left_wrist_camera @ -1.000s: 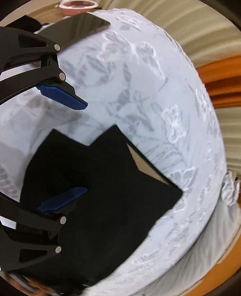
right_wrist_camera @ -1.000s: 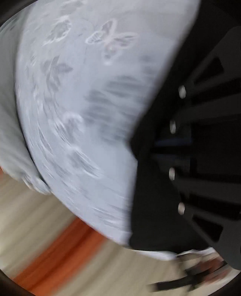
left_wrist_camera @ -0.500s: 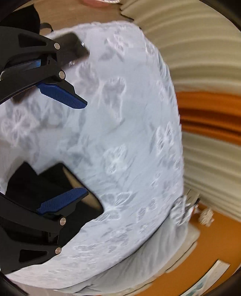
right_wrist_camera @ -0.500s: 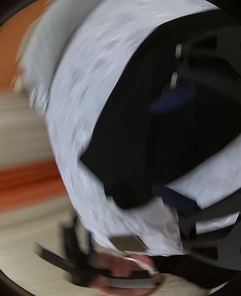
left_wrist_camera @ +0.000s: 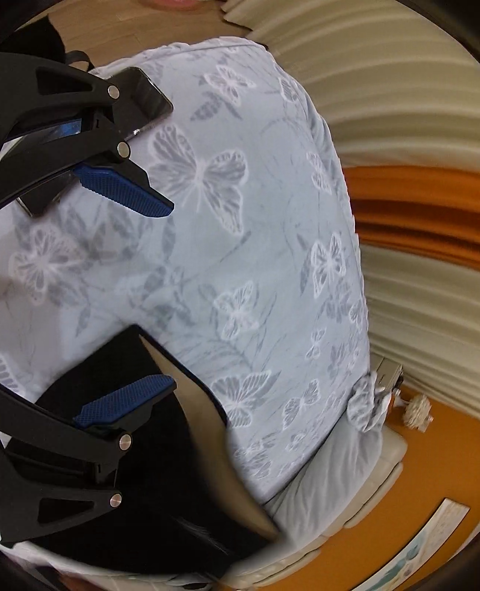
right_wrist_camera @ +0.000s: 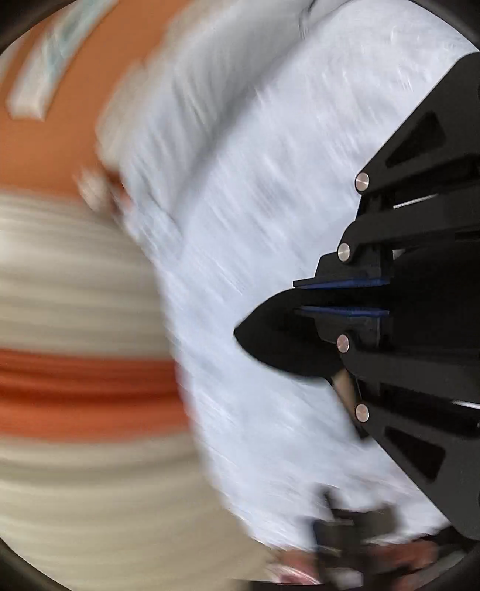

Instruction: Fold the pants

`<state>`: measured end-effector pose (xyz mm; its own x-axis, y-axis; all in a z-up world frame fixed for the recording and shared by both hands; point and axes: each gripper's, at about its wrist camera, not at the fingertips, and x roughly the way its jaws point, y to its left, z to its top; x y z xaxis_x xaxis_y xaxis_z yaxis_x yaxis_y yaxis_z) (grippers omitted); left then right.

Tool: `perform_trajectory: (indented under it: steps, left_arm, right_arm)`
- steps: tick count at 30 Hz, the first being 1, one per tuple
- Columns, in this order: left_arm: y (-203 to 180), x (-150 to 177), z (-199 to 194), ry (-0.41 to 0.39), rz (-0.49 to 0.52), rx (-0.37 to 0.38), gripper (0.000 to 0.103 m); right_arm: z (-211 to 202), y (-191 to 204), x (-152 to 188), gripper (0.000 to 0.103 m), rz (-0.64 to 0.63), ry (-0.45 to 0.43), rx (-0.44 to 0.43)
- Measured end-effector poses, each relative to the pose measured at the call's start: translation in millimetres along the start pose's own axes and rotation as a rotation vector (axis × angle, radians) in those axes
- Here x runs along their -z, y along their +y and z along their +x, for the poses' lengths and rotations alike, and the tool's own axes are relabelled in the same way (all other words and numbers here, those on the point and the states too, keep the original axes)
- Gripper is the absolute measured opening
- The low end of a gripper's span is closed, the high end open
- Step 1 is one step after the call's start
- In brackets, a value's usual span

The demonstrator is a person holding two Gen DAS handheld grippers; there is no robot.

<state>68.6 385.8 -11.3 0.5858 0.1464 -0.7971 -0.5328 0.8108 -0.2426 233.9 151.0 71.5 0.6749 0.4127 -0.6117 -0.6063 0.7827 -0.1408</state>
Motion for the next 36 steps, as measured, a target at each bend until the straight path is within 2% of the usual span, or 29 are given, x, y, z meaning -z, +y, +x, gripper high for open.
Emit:
perform_trajectory:
  steps: [2, 4, 6, 8, 9, 10, 11, 12, 13, 14, 17, 20, 21, 22, 23, 24, 27, 28, 29, 31, 32, 33, 34, 35, 36]
  left_arm:
    - [-3, -1, -1, -0.007, -0.003, 0.012, 0.085]
    - [0, -3, -7, -0.022, -0.033, 0.035, 0.085]
    - [6, -5, -14, -0.045, -0.076, 0.055, 0.085]
    - [13, -5, -19, -0.063, -0.113, 0.046, 0.085]
    - [15, -4, -19, -0.065, -0.12, 0.042, 0.085]
    - [18, -4, -18, -0.059, -0.122, 0.039, 0.085]
    - [18, -3, -16, -0.049, -0.122, 0.038, 0.085]
    - [18, -3, -14, -0.042, -0.119, 0.04, 0.085]
    - [15, -3, -11, -0.031, -0.11, 0.041, 0.085]
    - [10, -2, -8, -0.022, -0.101, 0.045, 0.085]
    - [-18, 6, 2, 0.038, -0.02, 0.092, 0.085]
    - [-59, 25, 19, 0.113, 0.121, 0.08, 0.085]
    - [-73, 34, 26, 0.144, 0.168, 0.067, 0.085]
    - [-82, 40, 31, 0.169, 0.195, 0.059, 0.085]
    - [-90, 48, 39, 0.206, 0.215, 0.047, 0.085]
    - [-95, 54, 46, 0.242, 0.22, 0.032, 0.085]
    - [-98, 81, 85, 0.392, 0.247, -0.095, 0.085]
    - [-95, 84, 92, 0.41, 0.237, -0.1, 0.091]
    - [-90, 85, 94, 0.39, 0.224, -0.093, 0.095]
    - [-90, 84, 93, 0.38, 0.257, -0.102, 0.097]
    - [-88, 85, 92, 0.377, 0.262, -0.101, 0.097]
    - [-86, 85, 93, 0.38, 0.26, -0.093, 0.097]
    - [-86, 84, 93, 0.382, 0.262, -0.09, 0.098]
    - [-86, 83, 94, 0.385, 0.268, -0.091, 0.098]
    - [-87, 83, 93, 0.384, 0.272, -0.093, 0.098]
  right_arm:
    - [-2, 12, 10, 0.007, -0.004, -0.007, -0.004]
    - [19, 46, 41, 0.007, -0.043, 0.049, -0.065]
    - [58, 89, 94, 0.007, -0.03, 0.203, -0.235]
    - [87, 122, 135, 0.01, -0.007, 0.326, -0.353]
    - [89, 130, 153, 0.017, 0.016, 0.324, -0.379]
    - [83, 125, 157, 0.021, 0.049, 0.272, -0.403]
    - [80, 120, 156, 0.032, 0.087, 0.267, -0.443]
    - [75, 108, 155, 0.033, 0.164, 0.272, -0.506]
    - [66, 97, 154, 0.033, 0.208, 0.262, -0.526]
    - [54, 92, 153, 0.033, 0.223, 0.241, -0.523]
    - [16, 41, 154, 0.033, 0.26, 0.165, -0.411]
    - [-10, -52, 169, 0.035, 0.379, 0.136, -0.17]
    - [-11, -70, 174, 0.034, 0.415, 0.133, -0.118]
    - [-10, -88, 181, 0.033, 0.456, 0.141, -0.072]
    - [-8, -107, 189, 0.023, 0.486, 0.164, -0.045]
    - [-3, -113, 191, 0.018, 0.482, 0.181, -0.029]
    - [19, -117, 199, 0.018, 0.444, 0.244, 0.008]
    - [28, -115, 199, 0.018, 0.423, 0.257, 0.037]
    - [39, -117, 198, 0.018, 0.402, 0.264, 0.103]
    - [42, -144, 206, 0.026, 0.439, 0.268, 0.151]
    - [46, -148, 207, 0.045, 0.467, 0.273, 0.135]
    - [53, -150, 210, 0.074, 0.499, 0.284, 0.1]
    - [59, -151, 212, 0.079, 0.499, 0.292, 0.081]
    - [63, -153, 217, 0.057, 0.48, 0.296, 0.067]
    - [71, -146, 220, 0.024, 0.452, 0.326, 0.008]
